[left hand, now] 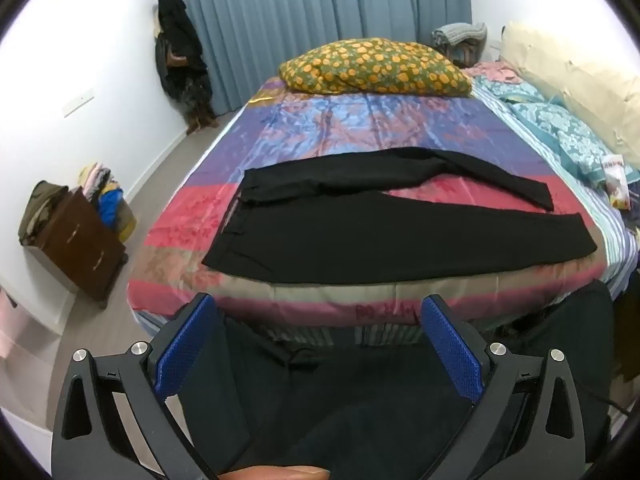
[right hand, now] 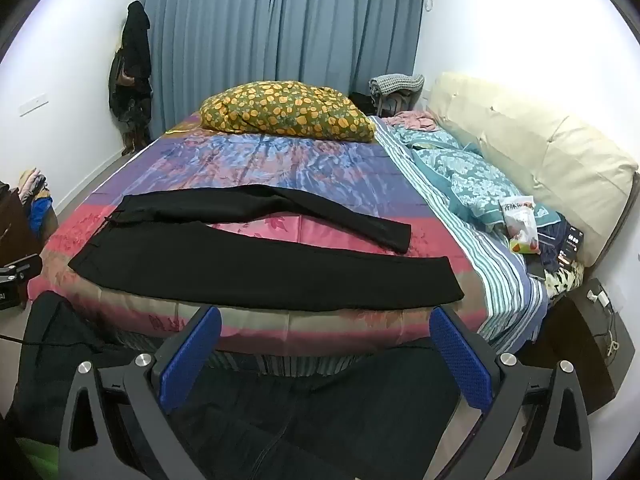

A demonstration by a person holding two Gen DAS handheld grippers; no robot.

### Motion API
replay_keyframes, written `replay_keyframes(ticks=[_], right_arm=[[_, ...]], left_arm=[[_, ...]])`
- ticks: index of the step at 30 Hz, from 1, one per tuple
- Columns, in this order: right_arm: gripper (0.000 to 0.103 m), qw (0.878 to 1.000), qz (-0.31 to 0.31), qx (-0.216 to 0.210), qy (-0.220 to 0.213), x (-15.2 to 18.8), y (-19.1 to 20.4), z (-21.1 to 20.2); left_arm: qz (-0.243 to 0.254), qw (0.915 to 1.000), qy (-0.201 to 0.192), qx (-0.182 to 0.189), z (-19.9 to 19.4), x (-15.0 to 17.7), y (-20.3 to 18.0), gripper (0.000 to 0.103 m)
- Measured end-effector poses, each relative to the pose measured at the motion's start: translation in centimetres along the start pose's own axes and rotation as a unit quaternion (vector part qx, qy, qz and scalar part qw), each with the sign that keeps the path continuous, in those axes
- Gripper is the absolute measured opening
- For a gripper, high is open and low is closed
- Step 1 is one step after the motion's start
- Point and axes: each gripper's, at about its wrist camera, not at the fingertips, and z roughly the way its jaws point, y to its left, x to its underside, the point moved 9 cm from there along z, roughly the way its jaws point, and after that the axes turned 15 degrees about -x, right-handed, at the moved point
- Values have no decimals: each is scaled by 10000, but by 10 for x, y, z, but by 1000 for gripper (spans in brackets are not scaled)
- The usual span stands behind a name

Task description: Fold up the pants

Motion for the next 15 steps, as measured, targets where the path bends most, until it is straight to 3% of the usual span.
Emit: replay_keyframes(ticks=[15], right_arm=[[103, 9999, -88, -13, -62, -2, 5, -1]], left_arm=[[180, 9998, -61, 40, -5, 10, -9, 102]])
